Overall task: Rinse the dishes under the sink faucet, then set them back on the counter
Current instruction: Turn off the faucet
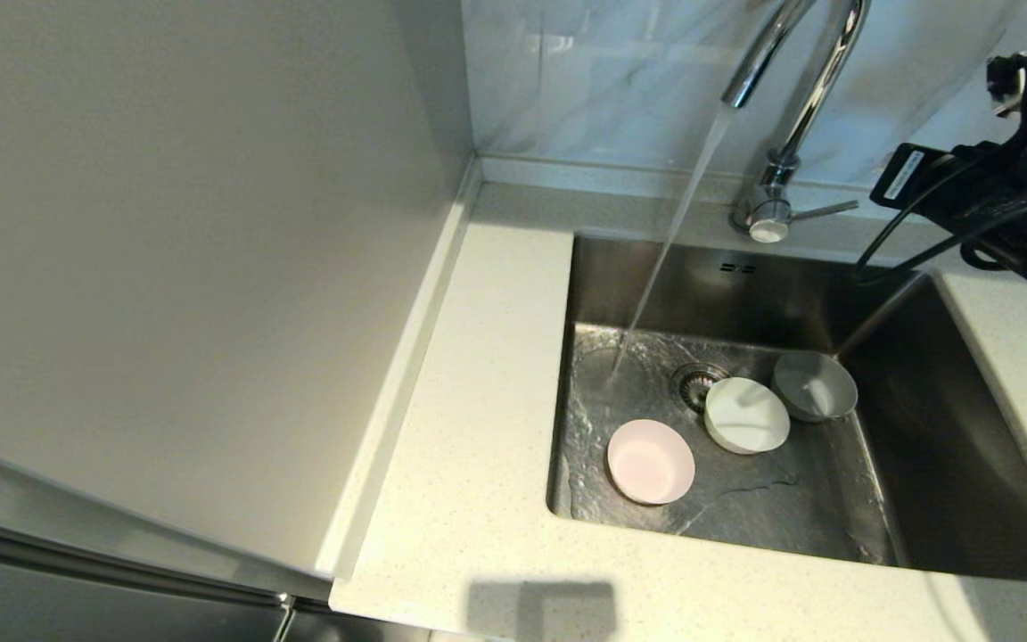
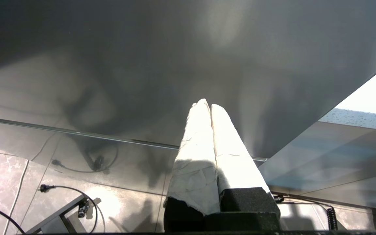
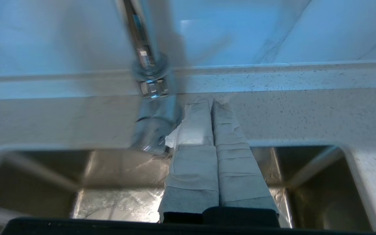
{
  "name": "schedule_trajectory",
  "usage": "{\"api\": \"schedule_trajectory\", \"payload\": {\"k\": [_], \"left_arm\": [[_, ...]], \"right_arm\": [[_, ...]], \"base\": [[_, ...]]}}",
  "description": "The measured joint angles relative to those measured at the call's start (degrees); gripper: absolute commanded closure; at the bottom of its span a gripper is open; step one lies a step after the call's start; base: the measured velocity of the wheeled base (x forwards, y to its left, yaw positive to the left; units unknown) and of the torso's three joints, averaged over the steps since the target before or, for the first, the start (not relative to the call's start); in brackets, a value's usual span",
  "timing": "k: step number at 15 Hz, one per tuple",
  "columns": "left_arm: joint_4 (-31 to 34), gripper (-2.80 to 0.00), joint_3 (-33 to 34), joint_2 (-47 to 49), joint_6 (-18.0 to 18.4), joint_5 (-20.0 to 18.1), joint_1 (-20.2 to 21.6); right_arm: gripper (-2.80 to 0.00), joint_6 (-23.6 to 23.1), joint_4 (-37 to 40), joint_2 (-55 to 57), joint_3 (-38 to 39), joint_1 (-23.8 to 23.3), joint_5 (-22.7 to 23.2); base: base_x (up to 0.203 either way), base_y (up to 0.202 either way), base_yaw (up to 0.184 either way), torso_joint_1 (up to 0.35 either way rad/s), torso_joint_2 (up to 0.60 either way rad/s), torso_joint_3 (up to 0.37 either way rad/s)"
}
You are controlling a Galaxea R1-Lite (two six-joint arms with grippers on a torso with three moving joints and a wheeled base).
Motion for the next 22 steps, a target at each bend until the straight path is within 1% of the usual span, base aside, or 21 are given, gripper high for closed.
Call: {"api": "schedule_trajectory", "payload": {"k": [2, 6, 13, 22], "left_arm": [[0.00, 0.00, 0.00, 0.00, -0.06, 0.00, 0.00], [0.02, 0.00, 0.00, 0.00, -0.03, 0.00, 0.00], [0.00, 0.00, 0.00, 0.00, -0.01, -0.02, 0.00], [0.00, 0.00, 0.00, 0.00, -0.01, -0.02, 0.00]], "right_arm": [[0.00, -0.21, -0.13, 3.48, -2.02, -0.94, -0.21], [0.00, -0.60, -0.02, 6.81, -2.15, -2.26, -0.22], [0.00, -0.50, -0.08, 9.65, -3.62, -2.27, -0.16], [0.00, -0.12, -0.17, 14.82, -12.68, -1.47, -0.19]], "base": [[0.000, 0.000, 0.000, 0.000, 0.00, 0.000], [0.000, 0.000, 0.000, 0.000, 0.00, 0.000], [0.000, 0.000, 0.000, 0.000, 0.00, 0.000], [0.000, 0.000, 0.000, 0.000, 0.00, 0.000]]}}
